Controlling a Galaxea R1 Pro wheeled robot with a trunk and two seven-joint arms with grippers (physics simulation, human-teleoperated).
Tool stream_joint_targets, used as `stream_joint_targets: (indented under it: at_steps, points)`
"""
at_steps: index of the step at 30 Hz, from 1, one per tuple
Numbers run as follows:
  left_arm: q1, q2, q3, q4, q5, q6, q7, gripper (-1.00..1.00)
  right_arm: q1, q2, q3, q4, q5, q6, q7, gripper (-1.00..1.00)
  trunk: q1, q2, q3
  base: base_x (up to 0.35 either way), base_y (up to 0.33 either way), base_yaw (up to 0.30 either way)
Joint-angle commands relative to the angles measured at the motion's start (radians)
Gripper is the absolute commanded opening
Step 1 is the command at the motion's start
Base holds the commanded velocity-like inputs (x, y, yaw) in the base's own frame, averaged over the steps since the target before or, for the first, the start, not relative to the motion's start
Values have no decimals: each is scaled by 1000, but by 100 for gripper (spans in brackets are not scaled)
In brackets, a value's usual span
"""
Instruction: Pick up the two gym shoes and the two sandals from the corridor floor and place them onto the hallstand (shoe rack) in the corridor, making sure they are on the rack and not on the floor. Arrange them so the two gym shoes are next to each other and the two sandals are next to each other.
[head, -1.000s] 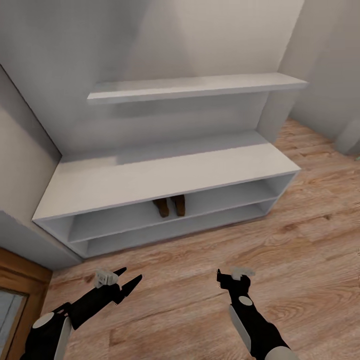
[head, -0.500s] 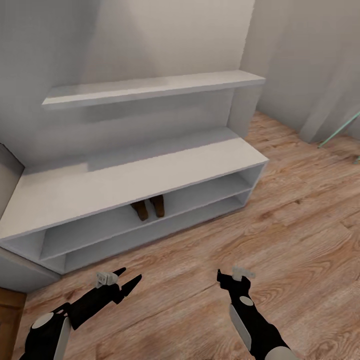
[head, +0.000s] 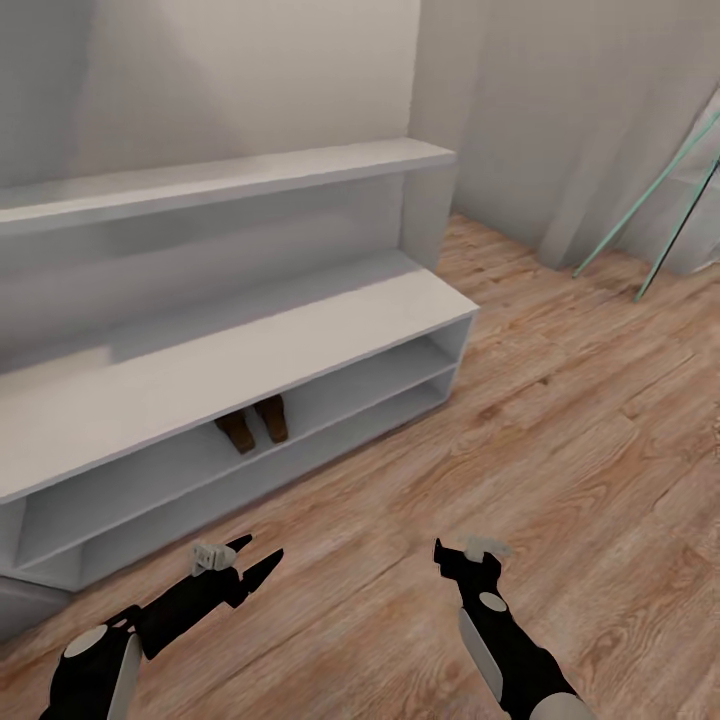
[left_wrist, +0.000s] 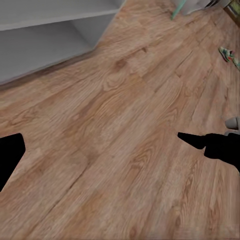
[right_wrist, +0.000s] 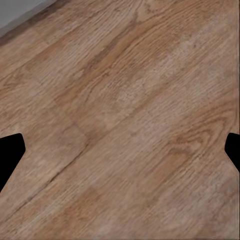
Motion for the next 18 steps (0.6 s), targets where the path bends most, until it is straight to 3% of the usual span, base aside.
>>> stream_joint_targets:
  at_steps: [1, 18]
  points:
    - [0, 0, 0, 0, 0, 0, 0, 100, 0, 0, 0, 0, 0, 0, 0, 100, 0, 0, 0, 0, 0, -300]
    - [0, 0, 1, 0, 0, 0, -1, 100, 0, 0, 0, 2, 0, 0, 1, 100, 0, 0, 0, 0, 0, -300]
